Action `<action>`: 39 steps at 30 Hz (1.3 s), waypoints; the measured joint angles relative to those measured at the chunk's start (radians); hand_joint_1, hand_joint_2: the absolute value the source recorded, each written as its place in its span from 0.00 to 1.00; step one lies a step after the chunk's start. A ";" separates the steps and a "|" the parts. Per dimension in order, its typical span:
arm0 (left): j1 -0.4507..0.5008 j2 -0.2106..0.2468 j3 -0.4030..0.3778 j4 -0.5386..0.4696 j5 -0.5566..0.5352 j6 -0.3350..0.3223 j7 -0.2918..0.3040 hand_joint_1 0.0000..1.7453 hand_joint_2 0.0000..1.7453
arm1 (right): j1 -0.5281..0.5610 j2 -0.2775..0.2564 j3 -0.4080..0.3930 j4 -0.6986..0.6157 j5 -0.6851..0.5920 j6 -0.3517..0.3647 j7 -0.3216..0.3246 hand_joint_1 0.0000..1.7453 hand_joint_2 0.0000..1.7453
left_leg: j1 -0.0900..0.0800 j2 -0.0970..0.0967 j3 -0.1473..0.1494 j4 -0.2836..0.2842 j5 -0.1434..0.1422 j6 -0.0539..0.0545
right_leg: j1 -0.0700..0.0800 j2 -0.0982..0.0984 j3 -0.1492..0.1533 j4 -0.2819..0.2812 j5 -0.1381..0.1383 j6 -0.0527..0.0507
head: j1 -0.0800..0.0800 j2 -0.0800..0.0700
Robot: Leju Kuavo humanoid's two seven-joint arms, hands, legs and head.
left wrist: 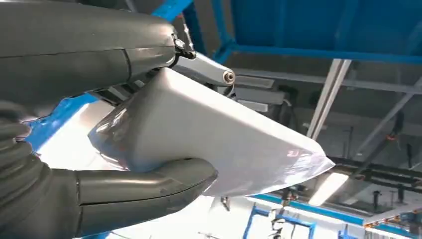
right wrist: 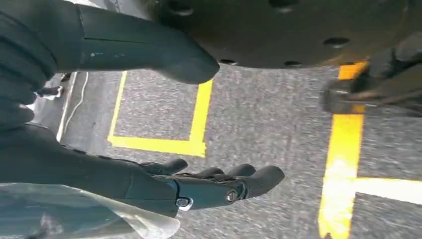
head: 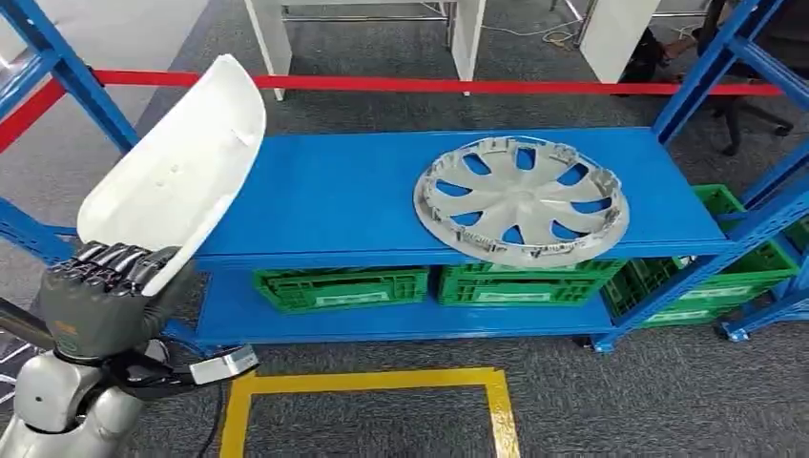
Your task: Take the parts from the cabinet and place them on the table.
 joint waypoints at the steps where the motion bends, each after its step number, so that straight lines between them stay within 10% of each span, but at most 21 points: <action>1: 0.001 0.000 0.001 0.001 0.002 0.000 0.000 1.00 1.00 | 0.000 0.000 0.000 0.000 0.000 0.000 0.002 0.00 1.00 | 0.000 0.000 -0.014 0.003 0.009 -0.001 | 0.000 0.000 0.016 0.004 0.029 0.000 | -0.001 0.000; 4: 0.001 0.000 0.003 0.002 0.007 0.000 0.003 1.00 1.00 | 0.001 0.000 -0.001 0.000 -0.001 0.000 0.005 0.00 1.00 | 0.001 -0.002 -0.051 0.021 0.027 -0.011 | 0.000 0.001 0.164 -0.173 0.119 -0.001 | 0.000 0.000; 6: 0.000 0.000 0.006 0.002 0.007 0.000 0.005 1.00 1.00 | -0.002 0.002 -0.002 0.000 -0.002 -0.001 0.005 0.00 1.00 | -0.005 -0.002 -0.068 0.038 0.033 -0.020 | 0.001 0.009 0.259 -0.315 0.067 -0.006 | 0.000 0.000; 10: 0.001 0.000 0.010 0.004 0.007 0.000 0.013 1.00 1.00 | 0.001 0.010 -0.004 0.000 -0.003 -0.002 0.003 0.00 1.00 | -0.002 -0.004 -0.087 0.051 0.048 -0.036 | -0.005 0.004 0.226 -0.317 0.074 -0.038 | 0.002 0.000; 13: 0.000 0.000 0.011 0.004 -0.005 0.000 0.019 1.00 1.00 | -0.002 0.010 -0.005 0.002 -0.008 -0.003 0.000 0.00 1.00 | 0.006 -0.004 -0.122 0.201 -0.122 -0.058 | 0.000 -0.001 0.203 -0.316 0.102 -0.058 | -0.009 0.000; 15: 0.001 0.000 0.011 0.005 -0.011 0.000 0.022 1.00 1.00 | -0.002 0.010 -0.005 0.002 -0.010 -0.003 -0.002 0.00 1.00 | 0.009 -0.004 -0.139 0.337 -0.175 -0.062 | 0.004 -0.004 0.178 -0.309 0.120 -0.058 | -0.009 0.000; 17: 0.001 0.000 0.012 0.005 -0.014 0.000 0.023 1.00 1.00 | -0.002 0.010 -0.005 0.002 -0.011 -0.003 -0.002 0.00 1.00 | 0.009 -0.004 -0.103 0.332 -0.122 -0.057 | 0.008 -0.006 0.150 -0.299 0.133 -0.058 | -0.010 0.000; 19: 0.001 0.000 0.017 0.005 -0.013 0.000 0.023 1.00 1.00 | -0.002 0.011 -0.006 0.002 -0.011 -0.002 -0.004 0.00 1.00 | 0.005 -0.004 0.001 0.181 -0.059 -0.039 | 0.013 -0.005 0.129 -0.291 0.145 -0.058 | -0.010 0.000; 22: -0.004 0.000 0.023 0.005 -0.013 0.001 0.023 1.00 1.00 | -0.002 0.015 -0.007 0.002 -0.012 -0.002 -0.006 0.00 1.00 | -0.004 -0.003 0.097 0.015 -0.086 -0.018 | 0.014 -0.004 0.116 -0.291 0.167 -0.045 | -0.010 0.000; 25: -0.002 -0.001 0.027 0.005 -0.010 0.000 0.023 1.00 1.00 | -0.001 0.014 -0.007 0.006 -0.015 -0.002 -0.007 0.00 1.00 | 0.004 0.001 0.076 -0.008 -0.061 -0.011 | 0.016 -0.003 0.101 -0.293 0.182 -0.029 | -0.009 0.000; 29: 0.005 -0.006 0.034 0.005 -0.003 0.000 0.021 1.00 1.00 | 0.001 0.014 -0.008 0.008 -0.020 -0.002 -0.007 0.00 1.00 | 0.004 0.006 0.026 -0.008 -0.015 -0.001 | 0.012 0.002 0.041 -0.105 -0.013 -0.012 | -0.005 0.000; 31: 0.010 -0.010 0.042 0.005 0.006 0.000 0.016 1.00 1.00 | 0.001 0.014 -0.008 0.010 -0.021 -0.002 -0.008 0.00 1.00 | 0.004 0.008 -0.005 -0.004 0.006 -0.003 | 0.010 0.002 0.030 -0.001 -0.020 -0.005 | -0.004 0.000; 34: 0.014 -0.015 0.053 0.007 0.014 0.000 0.007 1.00 1.00 | 0.003 0.014 -0.008 0.013 -0.023 -0.005 -0.010 0.00 1.00 | 0.012 0.007 -0.061 0.018 0.034 -0.017 | 0.000 0.002 0.141 -0.118 0.106 0.010 | -0.004 0.000; 36: 0.014 -0.017 0.060 0.006 0.016 0.000 -0.004 1.00 1.00 | 0.001 0.016 -0.008 0.016 -0.026 -0.007 -0.015 0.00 1.00 | 0.009 0.003 -0.089 0.048 0.042 -0.029 | -0.003 0.008 0.265 -0.294 0.063 0.019 | 0.000 0.000; 37: 0.014 -0.017 0.062 0.006 0.017 0.000 -0.007 1.00 1.00 | 0.000 0.019 -0.009 0.017 -0.027 -0.009 -0.018 0.00 1.00 | 0.007 0.003 -0.096 0.055 0.049 -0.034 | -0.003 0.016 0.274 -0.323 0.039 -0.005 | -0.003 0.000; 39: 0.013 -0.018 0.067 0.007 0.017 0.000 -0.014 1.00 1.00 | 0.003 0.020 -0.011 0.019 -0.031 -0.010 -0.021 0.00 1.00 | 0.009 0.003 -0.100 0.053 0.069 -0.041 | 0.003 0.016 0.250 -0.312 0.044 -0.018 | -0.002 0.000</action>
